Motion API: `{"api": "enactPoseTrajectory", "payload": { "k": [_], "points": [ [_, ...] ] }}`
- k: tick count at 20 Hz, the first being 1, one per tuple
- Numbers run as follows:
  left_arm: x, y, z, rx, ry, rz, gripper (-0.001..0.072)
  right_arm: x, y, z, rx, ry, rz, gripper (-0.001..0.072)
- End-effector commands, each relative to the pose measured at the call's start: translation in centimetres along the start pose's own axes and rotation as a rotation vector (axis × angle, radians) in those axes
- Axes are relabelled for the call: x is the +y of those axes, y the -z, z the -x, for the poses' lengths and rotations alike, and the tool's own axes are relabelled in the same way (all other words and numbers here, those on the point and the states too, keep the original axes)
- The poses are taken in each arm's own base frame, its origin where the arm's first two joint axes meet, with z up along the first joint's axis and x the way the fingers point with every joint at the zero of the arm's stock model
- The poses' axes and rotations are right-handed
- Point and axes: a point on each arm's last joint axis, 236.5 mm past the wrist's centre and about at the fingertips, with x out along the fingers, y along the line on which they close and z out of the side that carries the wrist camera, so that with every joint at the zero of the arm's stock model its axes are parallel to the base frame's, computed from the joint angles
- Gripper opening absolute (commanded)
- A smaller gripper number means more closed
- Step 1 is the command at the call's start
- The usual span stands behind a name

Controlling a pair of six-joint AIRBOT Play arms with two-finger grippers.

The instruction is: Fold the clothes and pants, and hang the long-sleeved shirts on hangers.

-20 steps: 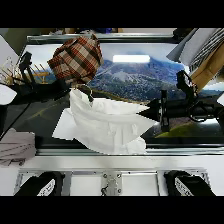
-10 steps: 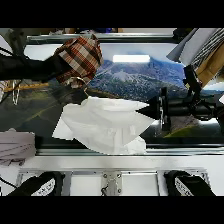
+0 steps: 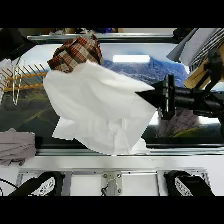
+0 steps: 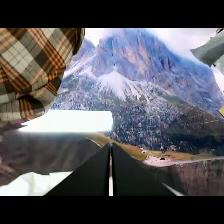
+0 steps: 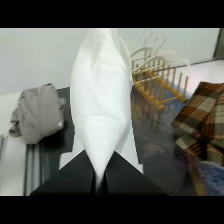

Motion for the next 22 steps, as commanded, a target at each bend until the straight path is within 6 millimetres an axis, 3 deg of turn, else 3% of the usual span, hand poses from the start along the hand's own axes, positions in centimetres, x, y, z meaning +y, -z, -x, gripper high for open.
{"api": "enactPoseTrajectory", "payload": {
  "k": [1, 5, 10, 13, 17, 22],
  "points": [
    [-1.1, -1.0, 1.5, -0.033, 0.008, -0.044, 0.0016, -5.2, -3.7, 2.3, -0.099, 0.287, 0.071, 0.0006],
    [-2.7, -1.1, 1.7, -0.043, 0.038, -0.078, 0.0016, -9.8, -8.4, 10.6, -0.172, 0.682, 0.202, 0.0005],
    [-4.7, -0.3, 1.2, -0.021, 0.079, -0.114, 0.0016, -10.2, -10.7, 21.2, -0.101, 1.071, 0.349, 0.0005],
    [-5.2, 0.0, 1.0, -0.015, 0.092, -0.136, 0.0016, -9.2, -11.9, 27.3, -0.071, 1.317, 0.399, 0.0004],
    [-5.2, 0.0, 1.0, -0.015, 0.091, -0.148, 0.0016, -6.4, -13.5, 34.1, -0.099, 1.62, 0.42, 0.0005],
    [-5.2, 0.1, 1.1, -0.012, 0.092, -0.168, 0.0016, -3.4, -12.0, 40.8, -0.105, 1.932, 0.297, 0.0004]
  ]
}}
